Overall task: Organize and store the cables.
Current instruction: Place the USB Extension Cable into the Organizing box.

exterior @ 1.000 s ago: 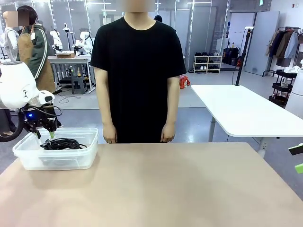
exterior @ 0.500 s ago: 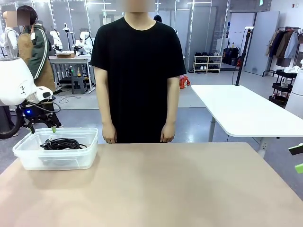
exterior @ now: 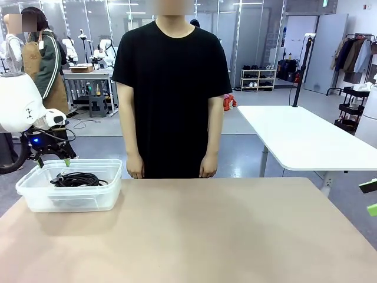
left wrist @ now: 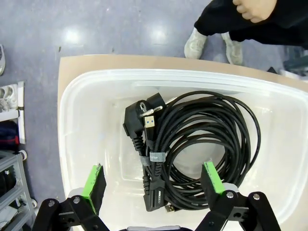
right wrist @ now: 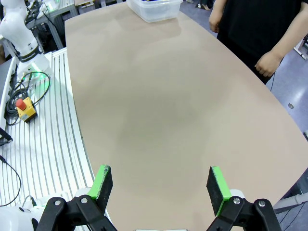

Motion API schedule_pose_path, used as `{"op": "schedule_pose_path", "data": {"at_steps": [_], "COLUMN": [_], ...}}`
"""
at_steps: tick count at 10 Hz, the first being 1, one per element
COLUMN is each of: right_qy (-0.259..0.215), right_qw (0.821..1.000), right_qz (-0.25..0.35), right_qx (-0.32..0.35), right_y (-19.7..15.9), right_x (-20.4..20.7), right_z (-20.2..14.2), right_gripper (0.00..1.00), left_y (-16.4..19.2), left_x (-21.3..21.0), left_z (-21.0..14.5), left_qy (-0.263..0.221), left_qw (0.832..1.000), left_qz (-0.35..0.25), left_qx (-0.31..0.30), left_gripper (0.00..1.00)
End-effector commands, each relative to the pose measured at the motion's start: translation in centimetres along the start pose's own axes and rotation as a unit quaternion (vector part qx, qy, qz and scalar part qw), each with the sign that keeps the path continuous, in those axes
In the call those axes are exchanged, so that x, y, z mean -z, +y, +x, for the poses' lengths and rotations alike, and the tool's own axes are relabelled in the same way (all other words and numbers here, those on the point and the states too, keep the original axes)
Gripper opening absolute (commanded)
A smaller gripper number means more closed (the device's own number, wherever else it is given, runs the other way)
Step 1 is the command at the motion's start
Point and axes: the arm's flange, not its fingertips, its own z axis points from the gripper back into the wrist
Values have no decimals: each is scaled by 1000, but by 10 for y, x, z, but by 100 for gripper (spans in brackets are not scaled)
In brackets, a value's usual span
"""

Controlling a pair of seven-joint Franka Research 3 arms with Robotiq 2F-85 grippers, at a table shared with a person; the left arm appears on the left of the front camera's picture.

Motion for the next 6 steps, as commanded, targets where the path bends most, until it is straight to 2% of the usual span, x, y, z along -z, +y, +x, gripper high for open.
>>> {"op": "schedule_pose_path", "data": {"at_steps": [1,6], "right_qy": [-9,-9], "right_qw": [1000,1000], "right_qz": [0,0], "right_qx": [-8,-8], "right_y": [-1,-1], "right_x": [1,1], "right_z": [-2,-2], "right_gripper": [100,100], "left_y": [0,0], "left_x": [1,1], "left_z": [0,0], "left_qy": [1,1], "left_qw": [1000,1000], "left_qz": [0,0], "left_qx": [0,0], "left_gripper": [100,100]}}
